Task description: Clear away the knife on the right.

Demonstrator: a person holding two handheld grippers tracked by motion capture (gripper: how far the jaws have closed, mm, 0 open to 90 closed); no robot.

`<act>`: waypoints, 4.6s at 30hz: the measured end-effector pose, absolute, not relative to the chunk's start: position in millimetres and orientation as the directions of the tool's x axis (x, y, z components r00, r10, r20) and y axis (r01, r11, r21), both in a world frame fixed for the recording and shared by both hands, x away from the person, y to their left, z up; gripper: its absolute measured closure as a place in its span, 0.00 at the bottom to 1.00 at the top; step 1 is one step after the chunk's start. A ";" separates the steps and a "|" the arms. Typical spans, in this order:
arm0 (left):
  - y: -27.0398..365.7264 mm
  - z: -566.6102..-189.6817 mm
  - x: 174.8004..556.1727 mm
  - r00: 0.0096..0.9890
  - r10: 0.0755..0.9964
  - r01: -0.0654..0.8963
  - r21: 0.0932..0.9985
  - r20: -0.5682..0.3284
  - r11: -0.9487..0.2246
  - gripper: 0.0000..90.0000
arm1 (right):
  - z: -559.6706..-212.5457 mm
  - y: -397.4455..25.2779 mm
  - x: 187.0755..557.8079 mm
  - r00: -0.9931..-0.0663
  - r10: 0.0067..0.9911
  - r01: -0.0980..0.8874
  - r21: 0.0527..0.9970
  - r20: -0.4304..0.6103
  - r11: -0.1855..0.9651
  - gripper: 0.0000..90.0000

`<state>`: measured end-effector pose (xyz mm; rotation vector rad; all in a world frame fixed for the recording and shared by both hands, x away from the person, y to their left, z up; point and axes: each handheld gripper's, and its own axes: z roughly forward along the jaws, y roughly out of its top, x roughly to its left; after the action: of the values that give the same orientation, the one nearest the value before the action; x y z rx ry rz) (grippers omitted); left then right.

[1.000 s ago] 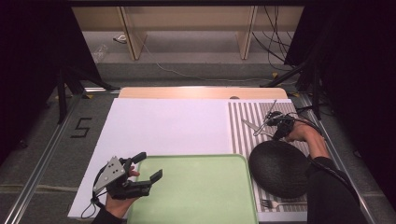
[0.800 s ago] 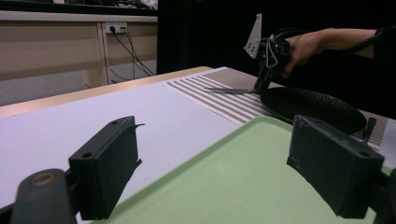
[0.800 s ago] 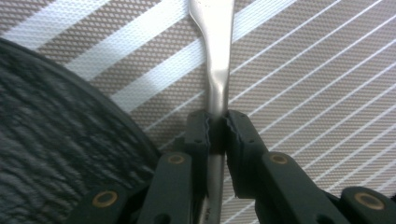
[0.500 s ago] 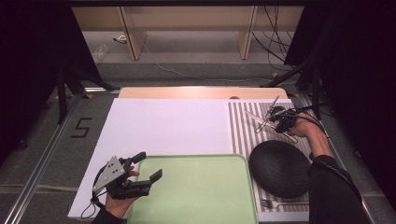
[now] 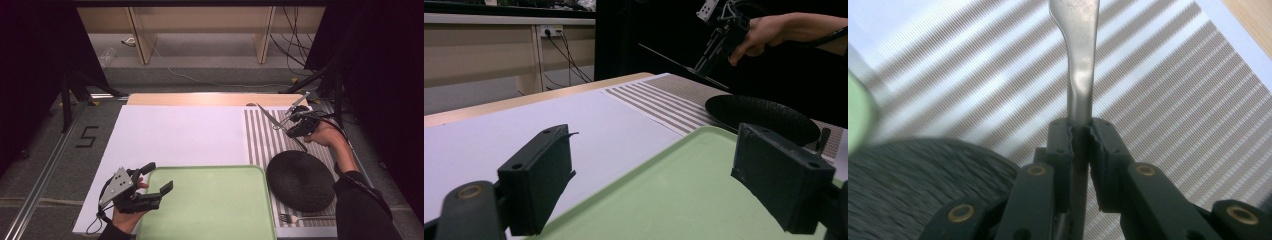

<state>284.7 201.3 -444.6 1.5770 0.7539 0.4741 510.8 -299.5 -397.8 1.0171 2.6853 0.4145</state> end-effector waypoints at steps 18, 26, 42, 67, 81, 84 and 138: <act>201.7 -444.4 284.4 0.696 0.708 0.191 0.981 -0.118 -0.024 0.17 | -391.0 -289.3 488.1 -0.687 0.707 0.648 0.585 0.170 0.488 0.89; 202.2 -444.4 284.3 0.693 0.711 0.190 0.982 -0.118 -0.022 0.17 | -391.1 -275.4 468.6 -0.713 0.658 0.626 0.642 0.242 0.442 0.89; 202.5 -444.0 283.8 0.693 0.712 0.182 0.983 -0.112 -0.022 0.17 | -390.0 -256.0 439.2 -0.736 0.599 0.617 0.677 0.316 0.401 0.89; 203.2 -444.2 283.4 0.689 0.719 0.165 0.986 -0.091 -0.034 0.17 | -394.2 -215.0 394.0 -0.779 0.544 0.587 0.670 0.314 0.454 0.89; 205.0 -443.9 284.2 0.685 0.721 0.167 0.986 -0.099 -0.024 0.17 | -400.2 -200.0 370.2 -0.791 0.522 0.582 0.657 0.321 0.479 0.89; 205.5 -444.0 284.4 0.684 0.722 0.170 0.985 -0.106 -0.017 0.17 | -401.9 -198.5 366.3 -0.789 0.520 0.587 0.651 0.326 0.482 0.89; 205.1 -443.6 283.2 0.684 0.724 0.157 0.987 -0.089 -0.027 0.17 | -432.9 -170.4 306.4 -0.763 0.542 0.643 0.502 0.352 0.579 0.89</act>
<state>283.2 205.1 -443.6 1.5630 0.7469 0.5283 306.4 -170.4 -432.9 1.1094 2.9313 1.0391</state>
